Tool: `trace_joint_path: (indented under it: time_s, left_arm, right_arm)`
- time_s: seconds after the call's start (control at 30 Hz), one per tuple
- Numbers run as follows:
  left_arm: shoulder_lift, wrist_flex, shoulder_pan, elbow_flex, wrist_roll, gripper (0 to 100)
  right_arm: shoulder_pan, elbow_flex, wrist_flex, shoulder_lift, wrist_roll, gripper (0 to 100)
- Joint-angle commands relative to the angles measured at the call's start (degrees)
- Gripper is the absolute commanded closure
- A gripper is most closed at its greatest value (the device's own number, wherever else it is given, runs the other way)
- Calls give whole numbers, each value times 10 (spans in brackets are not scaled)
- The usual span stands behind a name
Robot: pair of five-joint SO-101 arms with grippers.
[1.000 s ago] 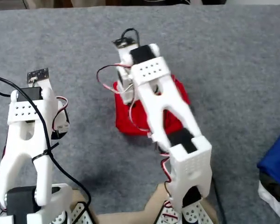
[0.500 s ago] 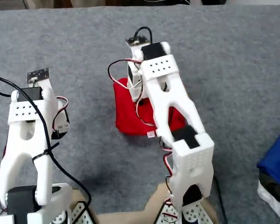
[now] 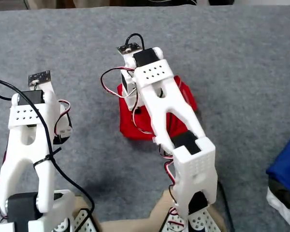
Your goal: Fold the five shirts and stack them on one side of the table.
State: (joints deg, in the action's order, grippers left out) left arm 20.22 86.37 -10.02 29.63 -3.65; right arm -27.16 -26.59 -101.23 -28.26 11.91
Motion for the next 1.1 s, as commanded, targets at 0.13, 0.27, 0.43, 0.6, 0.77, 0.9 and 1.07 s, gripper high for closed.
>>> trace_joint_path:
  time_s: [0.13,0.27,0.43,0.6,0.77,0.9,1.07]
  left_arm:
    - [15,-7,-4,-3,4,980]
    - [15,-7,-4,-3,4,980]
    - [15,-7,-4,-4,4,980]
    - [15,-6,-4,-5,4,980]
    - [15,-4,-5,-4,4,980]
    - [15,-4,-5,-5,4,980]
    - [15,-6,-4,-6,4,980]
  right_arm:
    - [56,-5,-8,-49,0,860]
    - [91,-15,-8,-66,4,981]
    - [121,-50,-9,-65,4,994]
    - [155,-98,-9,-64,4,994]
    - [210,-116,-11,-64,4,994]
    - [259,-96,-11,-44,2,994]
    - [306,-64,-10,-9,0,994]
